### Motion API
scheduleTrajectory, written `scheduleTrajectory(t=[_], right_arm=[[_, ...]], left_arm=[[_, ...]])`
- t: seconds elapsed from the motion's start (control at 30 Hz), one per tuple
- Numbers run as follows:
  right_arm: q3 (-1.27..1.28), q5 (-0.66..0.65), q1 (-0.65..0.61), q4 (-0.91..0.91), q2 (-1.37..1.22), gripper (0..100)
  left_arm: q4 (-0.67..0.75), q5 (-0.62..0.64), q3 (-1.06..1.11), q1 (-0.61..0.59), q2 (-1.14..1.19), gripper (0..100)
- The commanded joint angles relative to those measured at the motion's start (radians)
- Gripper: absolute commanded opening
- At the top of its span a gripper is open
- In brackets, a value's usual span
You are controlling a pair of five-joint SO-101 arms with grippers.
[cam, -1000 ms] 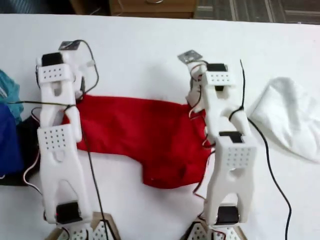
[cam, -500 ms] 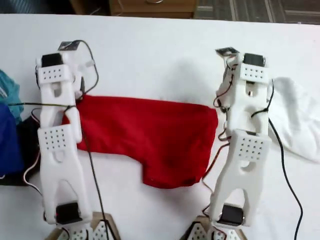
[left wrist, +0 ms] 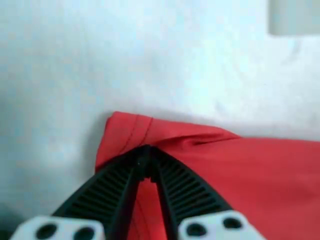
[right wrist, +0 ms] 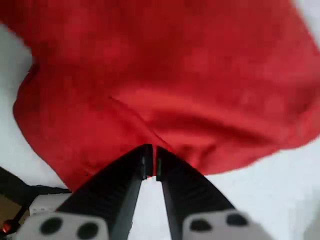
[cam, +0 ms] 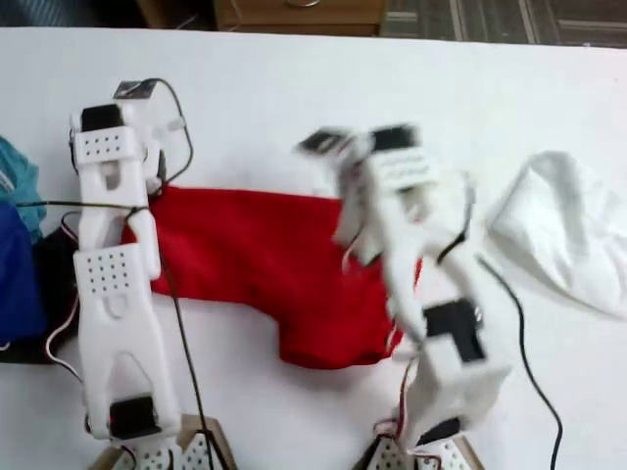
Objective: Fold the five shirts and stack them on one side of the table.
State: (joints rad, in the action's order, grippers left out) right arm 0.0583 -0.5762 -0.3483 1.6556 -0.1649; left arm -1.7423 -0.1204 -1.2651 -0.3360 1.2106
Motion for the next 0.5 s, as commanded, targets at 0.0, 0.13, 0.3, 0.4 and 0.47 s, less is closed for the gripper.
scheduleTrajectory(t=[0.0, 0.13, 0.3, 0.4, 0.47], right_arm=[[0.284, -0.009, -0.124, -0.137, 0.162, 1.9], [0.387, 0.021, -0.206, -0.217, 0.168, 1.9], [0.388, 0.040, -0.272, -0.219, 0.107, 1.9], [0.391, 0.040, -0.325, -0.219, 0.082, 1.9], [0.391, 0.038, -0.366, -0.219, 0.073, 1.9]], left_arm=[[0.015, 0.017, -0.005, -0.052, 0.005, 2], [0.015, 0.046, -0.005, -0.071, 0.005, 2], [0.015, 0.048, -0.005, -0.071, 0.005, 2], [0.015, 0.048, -0.005, -0.071, 0.005, 2], [0.015, 0.048, -0.005, -0.071, 0.005, 2]])
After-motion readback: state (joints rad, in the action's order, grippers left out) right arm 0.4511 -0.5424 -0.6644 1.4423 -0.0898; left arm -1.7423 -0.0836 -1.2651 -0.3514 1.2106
